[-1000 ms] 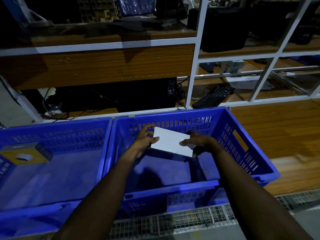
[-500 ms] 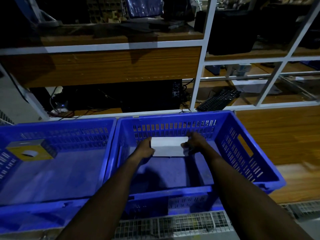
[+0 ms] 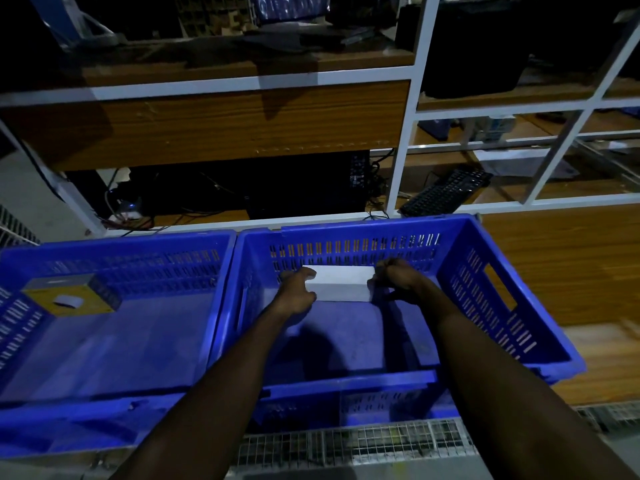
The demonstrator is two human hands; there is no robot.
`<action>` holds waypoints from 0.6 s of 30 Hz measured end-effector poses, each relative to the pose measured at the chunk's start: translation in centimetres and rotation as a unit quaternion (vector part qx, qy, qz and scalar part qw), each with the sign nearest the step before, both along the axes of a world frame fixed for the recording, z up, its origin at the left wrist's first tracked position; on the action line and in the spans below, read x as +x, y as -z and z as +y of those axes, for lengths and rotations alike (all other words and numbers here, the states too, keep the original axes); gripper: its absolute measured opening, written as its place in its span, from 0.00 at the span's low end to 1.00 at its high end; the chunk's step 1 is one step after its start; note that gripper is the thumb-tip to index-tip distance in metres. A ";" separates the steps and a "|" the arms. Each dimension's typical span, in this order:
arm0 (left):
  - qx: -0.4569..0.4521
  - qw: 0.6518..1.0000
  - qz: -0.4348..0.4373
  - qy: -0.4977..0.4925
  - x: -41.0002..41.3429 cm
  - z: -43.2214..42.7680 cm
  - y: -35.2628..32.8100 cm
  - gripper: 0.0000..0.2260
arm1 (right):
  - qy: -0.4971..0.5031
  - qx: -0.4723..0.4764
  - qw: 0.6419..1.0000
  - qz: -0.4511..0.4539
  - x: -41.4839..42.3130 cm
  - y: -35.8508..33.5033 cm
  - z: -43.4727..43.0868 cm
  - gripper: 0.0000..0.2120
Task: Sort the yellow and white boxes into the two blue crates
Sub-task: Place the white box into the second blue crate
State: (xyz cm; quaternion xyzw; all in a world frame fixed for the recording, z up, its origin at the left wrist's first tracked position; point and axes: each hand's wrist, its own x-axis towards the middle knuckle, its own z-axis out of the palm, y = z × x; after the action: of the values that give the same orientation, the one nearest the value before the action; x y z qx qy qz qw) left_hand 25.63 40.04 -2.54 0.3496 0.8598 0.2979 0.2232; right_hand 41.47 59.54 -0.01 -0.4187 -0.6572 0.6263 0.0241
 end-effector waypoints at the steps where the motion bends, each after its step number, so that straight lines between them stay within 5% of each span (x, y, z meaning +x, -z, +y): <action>1: 0.000 1.000 0.012 0.000 0.1 0.0 0.0 0.24 | -0.006 0.004 1.000 -0.004 0.0 -0.2 -0.1 0.14; 9: -0.008 0.997 0.014 0.074 0.9 -0.1 -0.9 0.19 | -0.015 0.028 0.999 -0.008 -0.3 -0.3 -0.5 0.11; 18: -0.087 0.987 -0.046 0.128 1.6 -0.4 -1.2 0.28 | -0.080 0.054 0.995 -0.036 -0.5 -1.1 -1.9 0.09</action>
State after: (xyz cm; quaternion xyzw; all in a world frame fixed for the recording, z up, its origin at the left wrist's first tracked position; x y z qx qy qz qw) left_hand 27.19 39.68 -1.39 0.4219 0.8195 0.2070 0.3280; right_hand 41.00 57.60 1.10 -0.3851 -0.7216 0.5747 -0.0268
